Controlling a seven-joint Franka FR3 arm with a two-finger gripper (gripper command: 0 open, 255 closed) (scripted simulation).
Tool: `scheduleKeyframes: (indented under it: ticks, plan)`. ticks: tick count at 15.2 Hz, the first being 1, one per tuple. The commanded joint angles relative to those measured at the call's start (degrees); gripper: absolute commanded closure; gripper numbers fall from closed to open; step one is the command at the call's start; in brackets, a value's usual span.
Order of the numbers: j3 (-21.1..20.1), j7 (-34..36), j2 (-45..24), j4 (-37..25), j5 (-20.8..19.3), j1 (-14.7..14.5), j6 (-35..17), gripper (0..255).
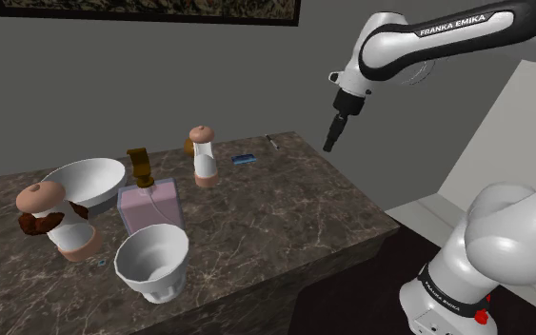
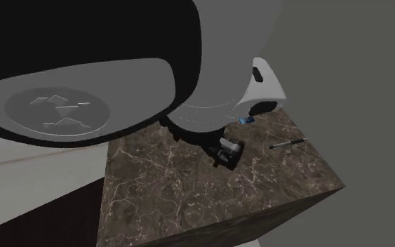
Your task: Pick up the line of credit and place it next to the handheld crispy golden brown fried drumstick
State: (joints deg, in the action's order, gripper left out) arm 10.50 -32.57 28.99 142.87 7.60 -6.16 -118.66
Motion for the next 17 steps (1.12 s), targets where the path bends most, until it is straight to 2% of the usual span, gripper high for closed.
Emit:
scheduleKeyframes:
  ticks: [1,6,10,13,17]
  plan:
    - [2.3,-6.2,-4.2,-1.2,1.8,-1.7,-3.9,0]
    - [6.7,-21.6,-15.4,-6.6,9.8,-6.7,-10.6,0]
    - [8.7,-34.8,-24.6,-12.8,18.5,-9.8,-12.7,0]
    - [8.7,-44.2,-31.3,-18.4,25.1,-10.6,-12.5,0]
    - [7.0,-54.9,-39.7,-26.6,32.4,-10.1,-10.9,0]
